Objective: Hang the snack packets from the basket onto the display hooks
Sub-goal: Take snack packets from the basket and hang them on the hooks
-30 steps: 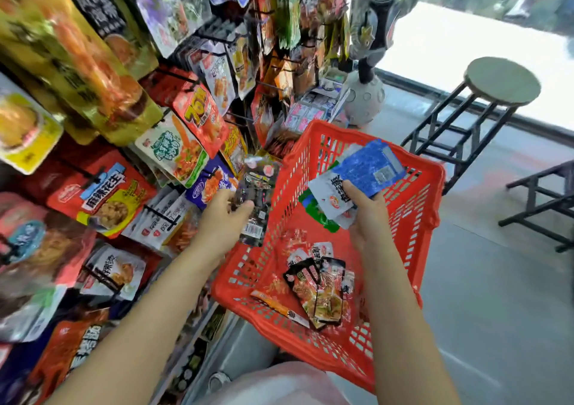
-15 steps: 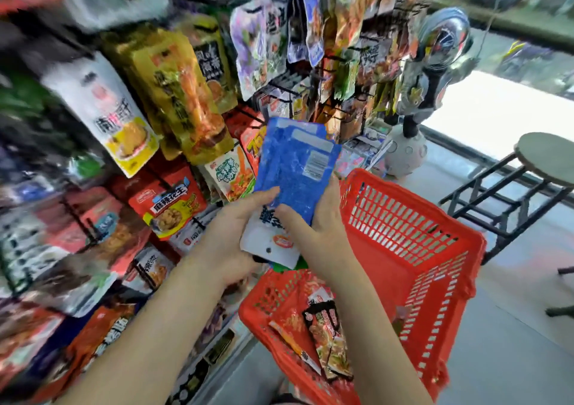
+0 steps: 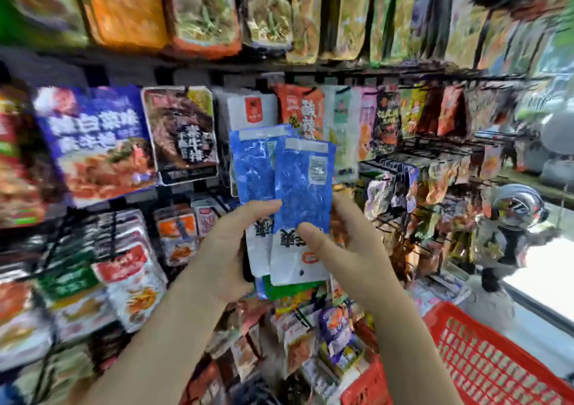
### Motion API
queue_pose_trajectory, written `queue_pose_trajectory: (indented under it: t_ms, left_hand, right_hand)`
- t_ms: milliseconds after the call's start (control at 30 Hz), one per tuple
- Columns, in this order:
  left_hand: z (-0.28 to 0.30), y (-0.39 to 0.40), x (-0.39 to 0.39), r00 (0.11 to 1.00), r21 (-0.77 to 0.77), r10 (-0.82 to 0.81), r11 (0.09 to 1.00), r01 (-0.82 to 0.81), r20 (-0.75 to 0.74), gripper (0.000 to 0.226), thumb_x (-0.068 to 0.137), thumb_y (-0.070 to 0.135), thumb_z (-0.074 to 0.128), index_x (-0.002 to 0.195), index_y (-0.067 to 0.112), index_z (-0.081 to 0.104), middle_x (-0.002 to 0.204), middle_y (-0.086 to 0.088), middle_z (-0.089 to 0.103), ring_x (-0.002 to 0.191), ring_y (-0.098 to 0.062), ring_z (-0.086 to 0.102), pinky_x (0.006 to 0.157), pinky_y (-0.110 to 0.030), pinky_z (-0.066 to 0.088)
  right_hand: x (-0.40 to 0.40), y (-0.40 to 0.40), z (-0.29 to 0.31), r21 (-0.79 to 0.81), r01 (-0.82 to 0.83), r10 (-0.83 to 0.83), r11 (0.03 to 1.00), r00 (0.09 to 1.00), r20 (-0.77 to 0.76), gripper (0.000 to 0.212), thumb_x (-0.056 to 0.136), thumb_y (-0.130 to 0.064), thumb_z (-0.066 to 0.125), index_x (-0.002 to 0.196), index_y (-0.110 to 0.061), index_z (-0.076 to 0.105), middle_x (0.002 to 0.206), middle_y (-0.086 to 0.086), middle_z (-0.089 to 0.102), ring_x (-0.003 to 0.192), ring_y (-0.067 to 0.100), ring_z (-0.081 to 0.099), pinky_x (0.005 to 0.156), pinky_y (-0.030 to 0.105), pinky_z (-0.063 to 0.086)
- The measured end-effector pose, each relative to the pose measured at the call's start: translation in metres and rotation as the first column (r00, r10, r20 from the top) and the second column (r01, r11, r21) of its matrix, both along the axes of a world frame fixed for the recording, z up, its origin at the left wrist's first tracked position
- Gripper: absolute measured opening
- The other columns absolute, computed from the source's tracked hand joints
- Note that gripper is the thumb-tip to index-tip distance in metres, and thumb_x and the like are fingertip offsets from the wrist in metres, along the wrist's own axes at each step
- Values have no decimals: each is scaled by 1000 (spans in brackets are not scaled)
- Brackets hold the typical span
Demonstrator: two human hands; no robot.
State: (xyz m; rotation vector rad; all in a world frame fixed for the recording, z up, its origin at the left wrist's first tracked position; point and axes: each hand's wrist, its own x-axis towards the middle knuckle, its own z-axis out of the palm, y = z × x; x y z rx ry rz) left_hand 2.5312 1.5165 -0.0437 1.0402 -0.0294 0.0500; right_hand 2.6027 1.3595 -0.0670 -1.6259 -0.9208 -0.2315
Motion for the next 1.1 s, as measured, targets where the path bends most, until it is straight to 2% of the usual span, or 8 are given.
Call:
queue_pose_trajectory:
  t_ms: [167,267,467,600,767,867,1000,1100]
  left_hand:
    - [15,61,-57,983,178,184,967,-185,25,71,52,40,96,115,12,77,122,-15,71,116,-34,67,105,-54,48]
    - [24,83,-92,920,297,349,873,-388,176,27,61,28,93,86,34,83,102,-2,78,94,-21,75,84,-36,60]
    - [36,129,-142,884,384,428,797,-467,187,19,76,32,77,73,15,69,99,1,78,63,6,68,74,-22,55]
    - [33,148,-168,849,316,500,788,-528,172,3,77,17,83,78,16,80,94,-7,78,83,-21,76,82,-38,59]
    - [36,156,-189,836,297,489,783,-547,250,14,87,12,72,98,20,76,95,0,79,89,-20,76,73,-30,58]
    - [34,166,-194,820,290,529,767,-573,220,22,81,29,77,103,25,74,97,6,79,83,-9,76,68,-26,60]
    - [34,179,-195,781,257,589,738,-624,207,79,52,49,92,122,21,69,111,5,76,105,-15,71,88,-35,54]
    - [38,176,-196,796,205,562,772,-602,224,71,61,45,86,125,19,67,112,1,76,105,-21,72,94,-46,57]
  right_hand:
    - [-51,62,29,117,-166,178,979,979,-103,29,88,-31,66,117,-33,69,116,-10,73,110,12,68,92,32,55]
    - [-81,98,35,217,-197,235,956,957,-169,27,85,-34,66,111,-32,71,114,-8,75,109,16,69,90,32,56]
    - [-126,145,39,322,-104,173,941,966,-193,17,88,-29,76,103,-22,72,91,-13,76,78,0,67,66,15,49]
    - [-143,163,41,351,-80,200,933,926,-321,16,92,-19,71,107,-14,73,98,0,78,86,20,69,72,35,52]
    - [-163,179,40,248,-221,302,943,883,-361,34,79,-37,82,108,-21,77,109,9,76,106,42,68,95,66,50]
    - [-167,180,43,215,-187,251,958,912,-324,27,90,-32,71,115,-25,72,111,-2,76,104,25,71,96,61,51]
    - [-163,180,48,185,-231,281,955,902,-327,27,104,-21,53,129,-29,61,122,-10,71,116,15,66,106,56,47]
    - [-164,187,51,134,-257,286,957,915,-285,27,104,-25,55,130,-31,59,125,-11,69,118,12,64,106,53,47]
